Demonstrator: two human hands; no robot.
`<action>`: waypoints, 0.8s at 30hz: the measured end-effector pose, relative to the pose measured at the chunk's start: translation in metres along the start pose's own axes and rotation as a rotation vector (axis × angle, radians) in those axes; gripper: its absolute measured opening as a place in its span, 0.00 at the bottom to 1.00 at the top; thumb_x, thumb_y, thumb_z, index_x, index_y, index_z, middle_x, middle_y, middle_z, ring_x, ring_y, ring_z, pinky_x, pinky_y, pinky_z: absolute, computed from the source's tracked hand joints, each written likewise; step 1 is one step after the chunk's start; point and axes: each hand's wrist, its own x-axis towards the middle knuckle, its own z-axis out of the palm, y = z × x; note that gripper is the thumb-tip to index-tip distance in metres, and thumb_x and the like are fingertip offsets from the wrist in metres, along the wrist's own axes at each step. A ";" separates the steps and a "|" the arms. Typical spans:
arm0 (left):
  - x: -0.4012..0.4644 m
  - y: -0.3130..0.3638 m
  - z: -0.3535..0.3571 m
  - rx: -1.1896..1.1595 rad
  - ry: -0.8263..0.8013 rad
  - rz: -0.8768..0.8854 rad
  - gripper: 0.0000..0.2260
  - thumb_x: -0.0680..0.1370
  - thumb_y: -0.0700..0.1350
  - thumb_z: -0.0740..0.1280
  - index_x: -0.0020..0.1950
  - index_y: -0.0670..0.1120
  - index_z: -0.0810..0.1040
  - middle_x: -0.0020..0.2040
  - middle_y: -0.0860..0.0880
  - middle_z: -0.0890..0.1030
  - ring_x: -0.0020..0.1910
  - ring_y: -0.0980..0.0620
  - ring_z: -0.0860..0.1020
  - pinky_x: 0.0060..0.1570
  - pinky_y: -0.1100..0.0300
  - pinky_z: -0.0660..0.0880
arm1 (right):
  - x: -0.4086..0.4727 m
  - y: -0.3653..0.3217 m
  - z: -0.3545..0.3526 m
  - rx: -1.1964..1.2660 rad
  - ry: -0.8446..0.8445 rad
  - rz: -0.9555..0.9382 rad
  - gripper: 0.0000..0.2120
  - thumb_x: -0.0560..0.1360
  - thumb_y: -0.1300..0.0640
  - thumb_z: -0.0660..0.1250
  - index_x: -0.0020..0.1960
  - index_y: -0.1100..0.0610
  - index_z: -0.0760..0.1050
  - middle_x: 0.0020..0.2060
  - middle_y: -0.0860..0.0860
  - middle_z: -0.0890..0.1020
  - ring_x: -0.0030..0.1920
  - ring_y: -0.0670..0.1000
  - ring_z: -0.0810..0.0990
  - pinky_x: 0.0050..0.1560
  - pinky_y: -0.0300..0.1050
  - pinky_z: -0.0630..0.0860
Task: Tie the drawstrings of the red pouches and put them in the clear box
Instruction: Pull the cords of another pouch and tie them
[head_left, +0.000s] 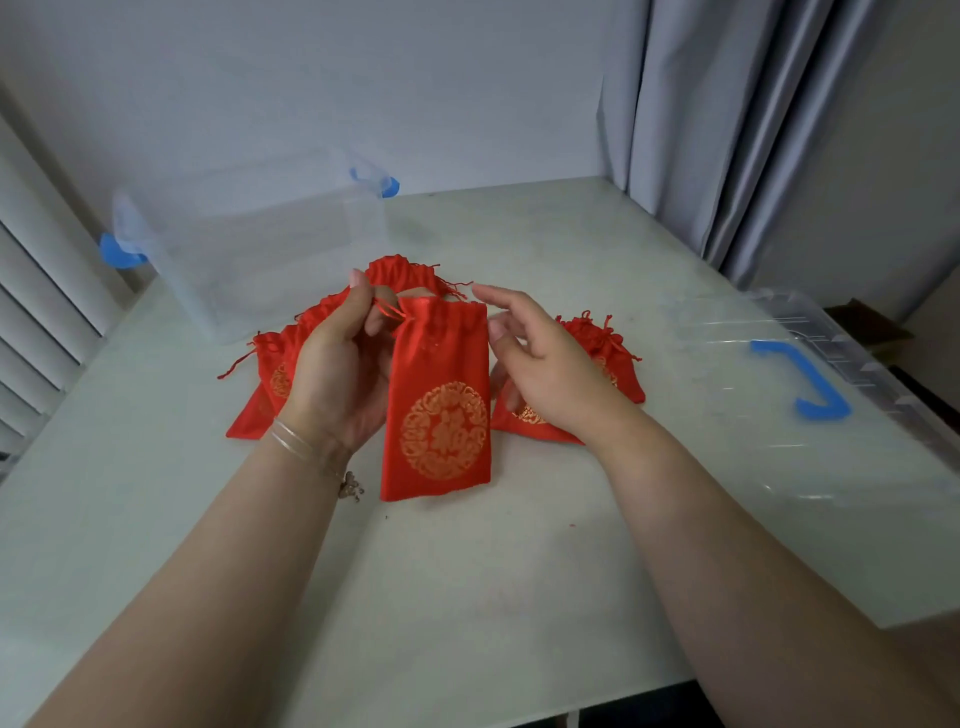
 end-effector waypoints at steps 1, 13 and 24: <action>0.000 0.001 -0.001 -0.026 0.020 -0.007 0.24 0.81 0.56 0.52 0.28 0.48 0.66 0.40 0.48 0.79 0.42 0.51 0.77 0.54 0.55 0.74 | 0.000 0.000 0.001 -0.007 -0.001 0.013 0.10 0.82 0.55 0.56 0.60 0.47 0.71 0.37 0.43 0.77 0.25 0.41 0.75 0.32 0.37 0.71; 0.014 -0.001 -0.021 -0.089 0.409 -0.068 0.18 0.81 0.51 0.58 0.35 0.45 0.76 0.39 0.49 0.82 0.40 0.53 0.82 0.49 0.59 0.80 | 0.003 0.002 -0.008 -0.057 0.212 0.063 0.15 0.79 0.51 0.62 0.33 0.52 0.71 0.22 0.45 0.71 0.26 0.48 0.69 0.33 0.46 0.69; 0.016 -0.006 -0.021 -0.103 0.586 -0.189 0.14 0.82 0.47 0.58 0.43 0.40 0.75 0.31 0.45 0.83 0.30 0.52 0.83 0.34 0.61 0.80 | 0.008 -0.002 -0.006 0.756 0.388 0.031 0.16 0.79 0.64 0.57 0.37 0.54 0.77 0.42 0.52 0.84 0.49 0.51 0.82 0.41 0.39 0.74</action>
